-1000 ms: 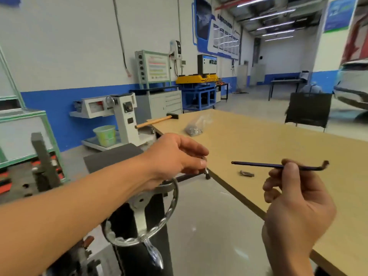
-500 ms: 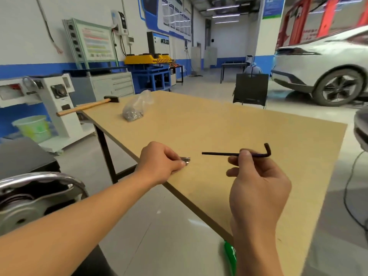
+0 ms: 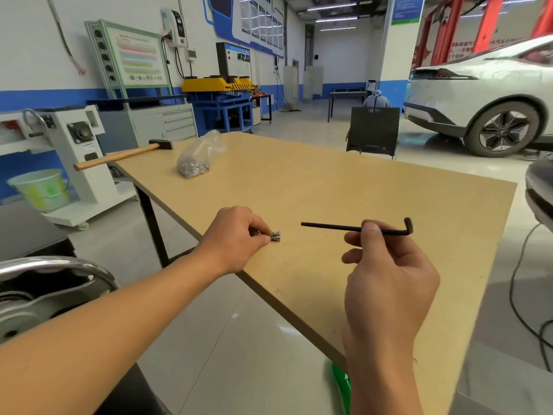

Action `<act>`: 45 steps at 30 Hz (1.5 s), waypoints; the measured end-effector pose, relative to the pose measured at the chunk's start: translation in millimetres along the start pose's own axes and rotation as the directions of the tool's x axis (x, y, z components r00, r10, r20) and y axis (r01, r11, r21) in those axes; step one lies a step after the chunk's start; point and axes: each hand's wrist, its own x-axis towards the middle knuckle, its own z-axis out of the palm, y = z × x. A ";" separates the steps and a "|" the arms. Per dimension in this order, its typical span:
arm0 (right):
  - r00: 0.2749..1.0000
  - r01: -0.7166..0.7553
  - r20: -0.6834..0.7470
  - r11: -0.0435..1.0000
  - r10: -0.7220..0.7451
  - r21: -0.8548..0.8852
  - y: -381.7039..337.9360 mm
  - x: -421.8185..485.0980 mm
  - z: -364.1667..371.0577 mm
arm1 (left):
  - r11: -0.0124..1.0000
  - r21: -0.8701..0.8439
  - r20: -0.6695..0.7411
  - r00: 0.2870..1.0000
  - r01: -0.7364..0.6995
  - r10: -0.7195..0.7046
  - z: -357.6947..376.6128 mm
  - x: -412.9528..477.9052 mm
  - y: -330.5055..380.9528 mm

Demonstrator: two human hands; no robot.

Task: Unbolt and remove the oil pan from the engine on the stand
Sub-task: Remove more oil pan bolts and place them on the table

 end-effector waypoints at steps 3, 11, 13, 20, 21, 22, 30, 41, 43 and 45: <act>1.000 0.011 0.013 1.000 -0.011 0.005 0.9 -0.7 2.2 | 1.000 -0.023 -0.023 1.000 0.001 -0.002 3.0 1.3 -1.0; 0.996 0.070 0.045 0.997 -0.070 0.015 -0.9 -4.6 9.9 | 0.991 -0.119 -0.073 0.994 0.068 -0.077 -30.1 -10.7 -3.1; 0.993 0.094 0.072 0.995 -0.096 0.030 -6.0 -10.7 14.3 | 0.994 -0.082 -0.058 0.996 0.067 -0.072 -57.5 -21.2 -0.6; 0.868 0.239 0.439 0.970 -0.233 0.042 -43.1 -92.1 53.4 | 0.999 0.009 0.133 0.990 -0.050 0.048 -191.4 -111.2 36.2; 0.816 0.260 0.520 0.964 -0.251 0.057 -50.0 -112.0 59.8 | 0.997 0.026 0.154 0.985 -0.078 0.073 -211.8 -131.1 40.6; 0.756 0.274 0.597 0.958 -0.268 0.082 -57.6 -132.7 67.0 | 0.994 0.039 0.172 0.980 -0.105 0.097 -232.1 -152.7 44.9; 0.216 0.325 0.888 0.888 -0.405 0.326 -134.8 -308.7 143.6 | 0.983 0.180 -0.087 0.994 -0.046 0.062 -395.1 -332.8 31.0; -0.263 0.324 0.859 0.798 -0.439 0.507 -121.4 -489.5 188.6 | 0.961 -0.075 -0.384 0.882 0.266 -0.274 -455.5 -508.4 -72.5; -0.243 0.302 0.856 0.803 -0.456 0.514 -111.1 -496.3 191.8 | 0.956 -0.114 -0.437 0.851 0.269 -0.291 -448.5 -510.9 -85.0; -0.210 0.268 0.842 0.799 -0.496 0.538 -103.1 -497.1 192.4 | 0.954 -0.122 -0.453 0.840 0.272 -0.298 -443.0 -508.9 -93.9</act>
